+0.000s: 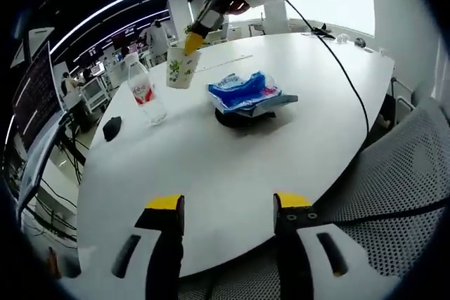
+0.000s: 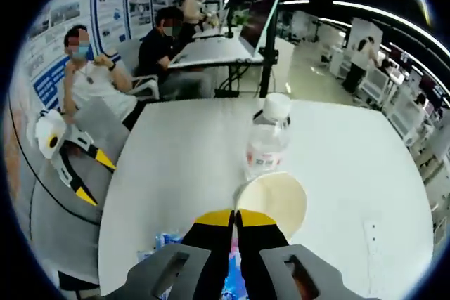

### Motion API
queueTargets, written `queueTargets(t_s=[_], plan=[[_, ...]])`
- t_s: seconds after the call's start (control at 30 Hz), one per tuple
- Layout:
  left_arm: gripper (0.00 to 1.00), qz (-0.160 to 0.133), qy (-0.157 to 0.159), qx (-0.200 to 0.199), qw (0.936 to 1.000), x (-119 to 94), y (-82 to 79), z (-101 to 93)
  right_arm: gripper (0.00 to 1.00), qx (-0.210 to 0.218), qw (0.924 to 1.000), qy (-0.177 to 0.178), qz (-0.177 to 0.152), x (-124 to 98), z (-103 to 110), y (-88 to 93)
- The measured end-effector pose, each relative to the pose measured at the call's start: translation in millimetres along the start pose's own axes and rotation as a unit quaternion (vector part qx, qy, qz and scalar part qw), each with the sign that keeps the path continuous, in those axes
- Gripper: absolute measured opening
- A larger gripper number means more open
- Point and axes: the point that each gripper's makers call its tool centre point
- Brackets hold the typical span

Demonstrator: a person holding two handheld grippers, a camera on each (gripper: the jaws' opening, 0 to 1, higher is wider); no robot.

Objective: Arrange the tabletop items into an orderly group along one side of the table until the central work area is clear of visible clutter.

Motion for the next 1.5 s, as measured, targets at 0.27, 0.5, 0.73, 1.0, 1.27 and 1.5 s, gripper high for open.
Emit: queueTargets(t_s=[0.27, 0.5, 0.73, 1.0, 1.27, 1.5], plan=[[0.49, 0.002, 0.000, -0.001, 1.0000, 1.5, 4.4, 1.8, 0.00, -0.037, 0.9969, -0.039, 0.058, 15.3, -5.8, 15.8], [0.47, 0.005, 0.002, 0.001, 1.0000, 0.3, 5.6, 1.3, 0.00, -0.048, 0.9950, -0.045, 0.075, 26.9, -11.8, 21.3], [0.46, 0.009, 0.004, 0.003, 0.9999, -3.5, 1.1, 0.0, 0.00, -0.082, 0.9891, -0.064, 0.104, 35.4, -11.2, 29.5], [0.45, 0.014, 0.004, 0.007, 0.9999, -2.8, 4.4, 0.1, 0.00, -0.138, 0.9792, -0.084, 0.124, 44.2, -8.1, 29.1], [0.44, 0.016, 0.004, 0.012, 0.9998, -3.9, 4.4, 0.0, 0.00, -0.166, 0.9720, -0.091, 0.140, 48.3, -9.9, 32.8], [0.43, 0.017, 0.003, 0.013, 0.9998, -3.5, 4.3, 0.3, 0.00, -0.162, 0.9726, -0.083, 0.145, 50.7, -13.8, 32.0]])
Point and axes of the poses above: the point that each gripper's makers call its tool centre point, and the gripper's own axes: x roughly forward along the fingers, z roughly to its left, y roughly out of its underside, and after that the axes turned 11 degrees about -z, right-handed
